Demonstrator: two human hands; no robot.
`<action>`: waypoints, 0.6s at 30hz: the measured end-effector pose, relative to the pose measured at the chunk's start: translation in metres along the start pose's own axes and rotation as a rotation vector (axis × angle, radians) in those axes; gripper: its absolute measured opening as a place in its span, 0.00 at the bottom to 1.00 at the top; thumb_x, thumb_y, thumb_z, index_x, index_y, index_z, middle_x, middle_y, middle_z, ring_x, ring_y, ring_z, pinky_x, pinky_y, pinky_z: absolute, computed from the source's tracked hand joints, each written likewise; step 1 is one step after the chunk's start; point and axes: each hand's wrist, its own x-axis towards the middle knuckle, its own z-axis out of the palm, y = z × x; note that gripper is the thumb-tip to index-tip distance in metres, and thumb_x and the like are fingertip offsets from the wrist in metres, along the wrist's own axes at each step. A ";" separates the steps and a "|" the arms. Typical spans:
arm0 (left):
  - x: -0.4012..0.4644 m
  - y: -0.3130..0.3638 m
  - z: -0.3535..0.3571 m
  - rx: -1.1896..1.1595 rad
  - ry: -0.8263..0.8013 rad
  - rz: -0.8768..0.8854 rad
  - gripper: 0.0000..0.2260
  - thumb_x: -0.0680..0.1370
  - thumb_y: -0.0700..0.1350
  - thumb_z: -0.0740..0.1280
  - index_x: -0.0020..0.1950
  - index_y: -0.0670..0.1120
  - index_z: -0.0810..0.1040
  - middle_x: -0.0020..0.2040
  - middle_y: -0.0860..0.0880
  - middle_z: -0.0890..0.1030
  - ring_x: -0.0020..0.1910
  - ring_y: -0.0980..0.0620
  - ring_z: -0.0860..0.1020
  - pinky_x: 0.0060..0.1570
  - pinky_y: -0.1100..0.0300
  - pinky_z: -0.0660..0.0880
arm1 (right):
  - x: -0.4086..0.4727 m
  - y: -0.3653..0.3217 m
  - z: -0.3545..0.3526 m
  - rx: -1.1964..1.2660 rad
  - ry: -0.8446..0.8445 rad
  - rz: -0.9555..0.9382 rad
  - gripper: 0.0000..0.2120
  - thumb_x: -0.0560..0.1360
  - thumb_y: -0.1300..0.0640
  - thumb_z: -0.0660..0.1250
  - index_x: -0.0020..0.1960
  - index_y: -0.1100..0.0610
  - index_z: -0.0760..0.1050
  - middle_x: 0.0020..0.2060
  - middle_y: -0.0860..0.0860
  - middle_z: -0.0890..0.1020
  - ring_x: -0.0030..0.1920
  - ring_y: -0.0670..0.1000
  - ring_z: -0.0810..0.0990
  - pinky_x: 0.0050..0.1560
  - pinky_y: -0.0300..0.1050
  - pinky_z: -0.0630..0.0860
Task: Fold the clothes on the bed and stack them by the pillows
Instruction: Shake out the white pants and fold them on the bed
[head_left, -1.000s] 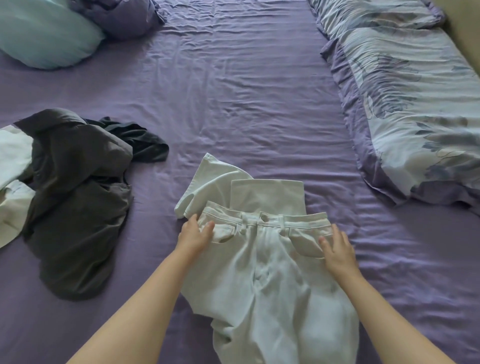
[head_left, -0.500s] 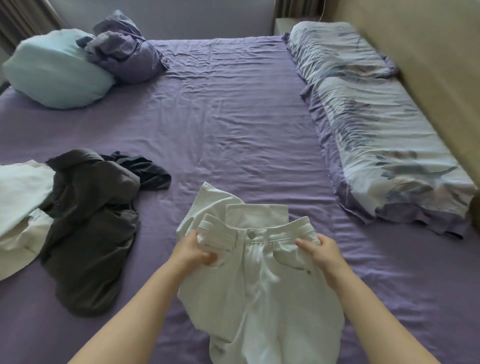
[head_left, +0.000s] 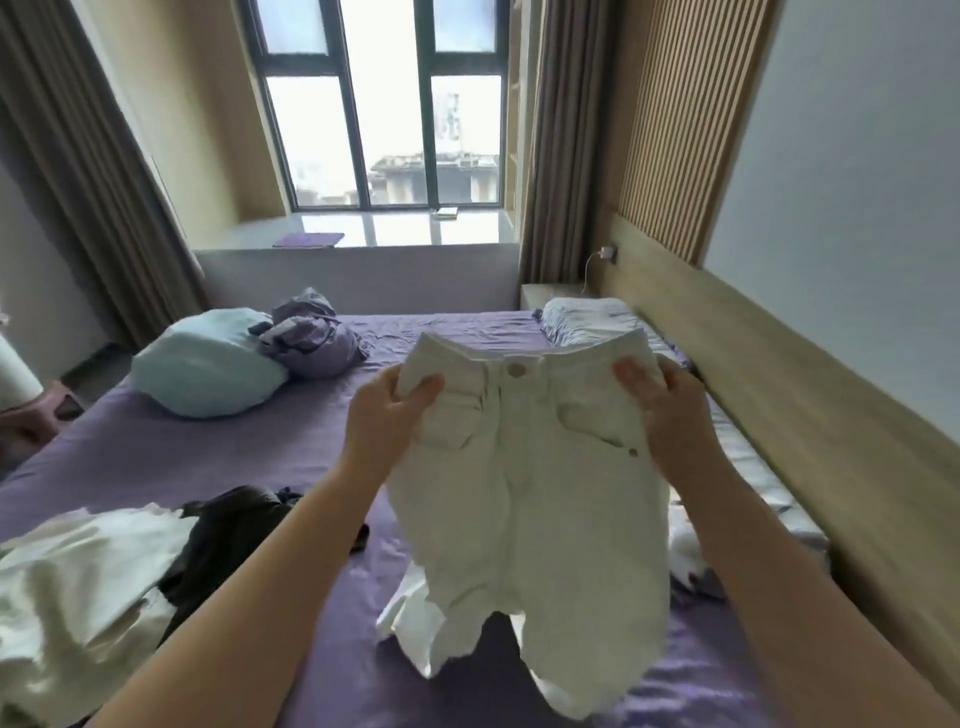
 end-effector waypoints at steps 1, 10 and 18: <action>0.006 0.021 -0.008 -0.026 0.016 0.027 0.16 0.67 0.55 0.69 0.40 0.41 0.79 0.33 0.47 0.78 0.34 0.51 0.73 0.36 0.54 0.71 | 0.003 -0.022 -0.001 -0.036 0.028 -0.067 0.05 0.74 0.54 0.69 0.43 0.55 0.79 0.36 0.49 0.82 0.36 0.49 0.79 0.40 0.47 0.77; 0.036 0.165 -0.046 -0.017 0.205 0.183 0.13 0.76 0.54 0.67 0.45 0.43 0.77 0.40 0.46 0.79 0.41 0.45 0.78 0.43 0.50 0.75 | 0.009 -0.152 0.003 -0.024 0.270 -0.346 0.09 0.78 0.52 0.62 0.49 0.58 0.72 0.40 0.50 0.76 0.43 0.53 0.76 0.47 0.51 0.75; 0.036 0.205 -0.043 -0.158 0.088 0.057 0.09 0.74 0.47 0.69 0.43 0.42 0.76 0.45 0.41 0.81 0.45 0.43 0.79 0.51 0.46 0.77 | 0.006 -0.193 0.031 -0.176 0.042 -0.334 0.03 0.74 0.58 0.63 0.48 0.55 0.70 0.41 0.51 0.78 0.45 0.57 0.79 0.49 0.57 0.79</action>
